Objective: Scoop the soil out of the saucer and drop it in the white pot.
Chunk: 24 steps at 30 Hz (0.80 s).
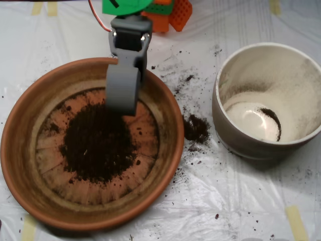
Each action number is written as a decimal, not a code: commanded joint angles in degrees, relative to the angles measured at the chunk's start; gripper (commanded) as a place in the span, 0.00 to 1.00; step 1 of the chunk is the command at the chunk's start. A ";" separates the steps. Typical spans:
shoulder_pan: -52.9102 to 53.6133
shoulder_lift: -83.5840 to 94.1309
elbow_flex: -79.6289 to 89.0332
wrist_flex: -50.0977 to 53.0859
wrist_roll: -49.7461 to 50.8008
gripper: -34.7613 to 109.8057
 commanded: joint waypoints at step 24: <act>4.04 -46.76 -36.39 12.39 -0.44 0.58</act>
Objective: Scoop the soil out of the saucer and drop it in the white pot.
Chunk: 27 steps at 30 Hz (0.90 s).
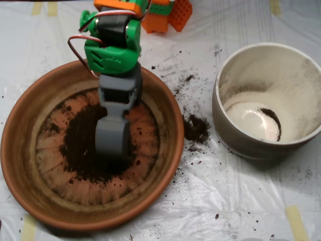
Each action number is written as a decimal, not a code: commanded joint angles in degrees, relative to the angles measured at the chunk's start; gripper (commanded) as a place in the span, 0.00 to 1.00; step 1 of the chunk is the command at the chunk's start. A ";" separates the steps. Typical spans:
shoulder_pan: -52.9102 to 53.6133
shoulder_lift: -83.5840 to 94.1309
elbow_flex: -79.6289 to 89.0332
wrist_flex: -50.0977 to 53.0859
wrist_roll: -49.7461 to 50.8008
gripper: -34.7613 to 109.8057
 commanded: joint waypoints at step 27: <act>5.27 -11.60 -13.10 -2.81 -2.90 0.36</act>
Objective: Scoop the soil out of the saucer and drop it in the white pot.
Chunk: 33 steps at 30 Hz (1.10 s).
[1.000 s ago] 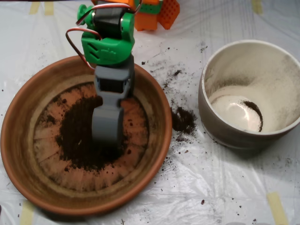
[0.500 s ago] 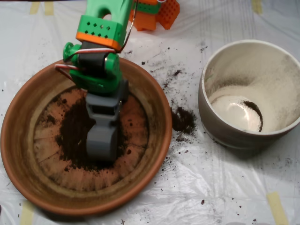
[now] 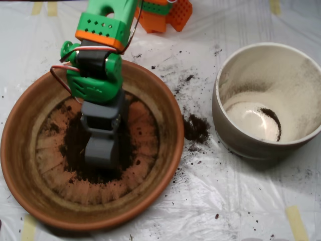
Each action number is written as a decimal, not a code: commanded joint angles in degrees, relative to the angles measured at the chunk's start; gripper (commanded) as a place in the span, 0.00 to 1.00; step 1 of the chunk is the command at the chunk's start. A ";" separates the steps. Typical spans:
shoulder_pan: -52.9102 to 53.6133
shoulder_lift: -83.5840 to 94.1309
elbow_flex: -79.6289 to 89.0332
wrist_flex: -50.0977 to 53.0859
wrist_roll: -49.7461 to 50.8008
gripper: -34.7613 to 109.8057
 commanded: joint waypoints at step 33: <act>-8.44 49.22 23.55 -6.42 -3.60 0.24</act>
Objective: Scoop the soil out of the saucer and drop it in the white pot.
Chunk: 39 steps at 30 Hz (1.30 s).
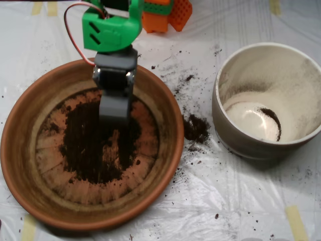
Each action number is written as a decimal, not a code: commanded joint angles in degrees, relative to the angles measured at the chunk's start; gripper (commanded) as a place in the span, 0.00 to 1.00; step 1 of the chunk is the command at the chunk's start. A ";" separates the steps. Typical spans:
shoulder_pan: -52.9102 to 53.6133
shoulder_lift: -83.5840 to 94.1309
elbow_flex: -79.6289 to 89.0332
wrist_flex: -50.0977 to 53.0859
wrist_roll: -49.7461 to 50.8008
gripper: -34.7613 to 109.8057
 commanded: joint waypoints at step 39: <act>-44.12 -10.72 -48.52 24.79 1.14 0.24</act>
